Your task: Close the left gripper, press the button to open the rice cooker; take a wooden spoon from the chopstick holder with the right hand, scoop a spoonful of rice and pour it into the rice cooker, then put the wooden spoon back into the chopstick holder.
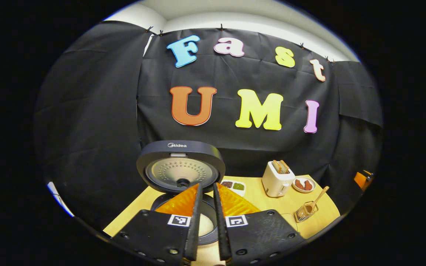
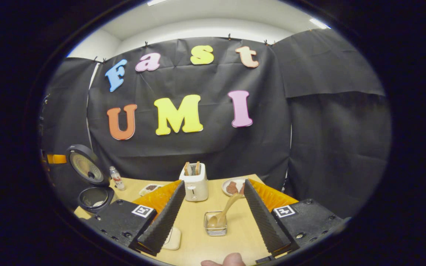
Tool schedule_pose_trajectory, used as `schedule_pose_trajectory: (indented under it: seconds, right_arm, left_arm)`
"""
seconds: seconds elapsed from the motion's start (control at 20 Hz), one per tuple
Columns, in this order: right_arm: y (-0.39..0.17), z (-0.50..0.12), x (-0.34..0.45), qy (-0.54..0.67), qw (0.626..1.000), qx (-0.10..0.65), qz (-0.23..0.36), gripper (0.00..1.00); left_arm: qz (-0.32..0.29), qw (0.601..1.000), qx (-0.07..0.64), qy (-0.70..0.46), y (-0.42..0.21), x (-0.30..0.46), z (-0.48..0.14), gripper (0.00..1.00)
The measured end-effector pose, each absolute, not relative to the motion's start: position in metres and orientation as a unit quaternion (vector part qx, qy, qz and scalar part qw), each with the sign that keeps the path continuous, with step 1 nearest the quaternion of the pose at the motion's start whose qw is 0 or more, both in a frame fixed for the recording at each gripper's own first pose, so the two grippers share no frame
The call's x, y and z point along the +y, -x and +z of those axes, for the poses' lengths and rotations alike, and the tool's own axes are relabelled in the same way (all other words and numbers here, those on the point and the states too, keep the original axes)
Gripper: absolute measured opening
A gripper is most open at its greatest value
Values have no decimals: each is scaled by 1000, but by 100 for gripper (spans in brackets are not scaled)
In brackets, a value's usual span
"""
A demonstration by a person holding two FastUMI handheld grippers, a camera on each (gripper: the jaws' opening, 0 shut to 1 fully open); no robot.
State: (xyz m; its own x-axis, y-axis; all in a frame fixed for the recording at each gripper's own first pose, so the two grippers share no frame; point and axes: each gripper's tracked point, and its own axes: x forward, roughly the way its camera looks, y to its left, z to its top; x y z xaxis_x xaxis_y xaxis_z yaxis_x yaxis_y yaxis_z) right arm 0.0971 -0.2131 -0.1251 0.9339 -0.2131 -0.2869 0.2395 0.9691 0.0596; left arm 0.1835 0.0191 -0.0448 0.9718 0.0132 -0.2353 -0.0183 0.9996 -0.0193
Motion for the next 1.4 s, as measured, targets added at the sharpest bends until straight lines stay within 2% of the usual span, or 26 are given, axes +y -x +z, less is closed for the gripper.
schedule_pose_trajectory:
  seconds: [0.05, 0.25, 0.3, 0.4, 0.45, 0.5, 0.55, 0.6, 0.7, 0.75, 0.8, 0.85, 0.9, 0.95, 1.05, 1.1, 1.15, 1.2, 1.3, 1.35, 1.4]
  right_arm:
    - [-103, -133, -217, -51, 981, 149, -113, 100]
    - [-124, -174, -228, -56, 975, 191, -100, 100]
    - [-131, -187, -232, -62, 973, 201, -98, 100]
    - [-144, -215, -239, -71, 966, 229, -92, 100]
    - [-151, -232, -242, -74, 963, 245, -87, 100]
    - [-158, -246, -246, -78, 960, 257, -84, 100]
    - [-166, -257, -251, -84, 957, 264, -82, 98]
    - [-175, -268, -255, -90, 954, 273, -79, 100]
    - [-189, -296, -265, -102, 946, 296, -80, 100]
    - [-195, -309, -270, -109, 943, 305, -81, 100]
    - [-201, -321, -271, -118, 939, 314, -79, 100]
    - [-206, -331, -272, -126, 934, 325, -76, 94]
    - [-211, -339, -272, -133, 930, 335, -71, 99]
    - [-215, -346, -273, -139, 927, 341, -67, 89]
    - [-223, -357, -273, -151, 923, 349, -58, 81]
    - [-226, -362, -273, -153, 921, 354, -55, 84]
    - [-226, -366, -275, -156, 919, 358, -53, 79]
    - [-227, -369, -276, -161, 917, 362, -52, 70]
    - [-227, -373, -277, -166, 914, 367, -53, 66]
    - [-227, -372, -278, -167, 914, 367, -55, 56]
    - [-225, -370, -278, -167, 914, 364, -56, 53]
  left_arm:
    - [8, 993, 116, 9, -181, 15, -46, 18]
    - [15, 996, 89, 15, -175, 5, -36, 100]
    - [18, 997, 79, 19, -177, 1, -31, 98]
    - [24, 998, 61, 22, -182, -5, -24, 84]
    - [23, 998, 55, 23, -187, -8, -21, 95]
    - [23, 998, 53, 25, -192, -12, -19, 84]
    - [21, 998, 52, 25, -200, -16, -19, 84]
    - [20, 998, 51, 25, -208, -21, -20, 95]
    - [20, 998, 49, 22, -225, -28, -19, 92]
    - [19, 998, 48, 21, -234, -33, -21, 100]
    - [17, 998, 49, 19, -243, -39, -23, 95]
    - [16, 998, 51, 17, -250, -45, -25, 95]
    - [17, 998, 57, 16, -259, -49, -29, 94]
    - [15, 998, 63, 17, -266, -55, -31, 94]
    - [17, 997, 76, 18, -275, -61, -38, 95]
    - [19, 996, 81, 17, -280, -62, -41, 95]
    - [19, 996, 85, 17, -284, -65, -44, 95]
    - [17, 996, 90, 17, -287, -68, -47, 95]
    - [16, 995, 95, 18, -290, -69, -47, 95]
    - [16, 995, 93, 18, -292, -69, -47, 95]
    - [17, 996, 90, 16, -292, -67, -46, 95]
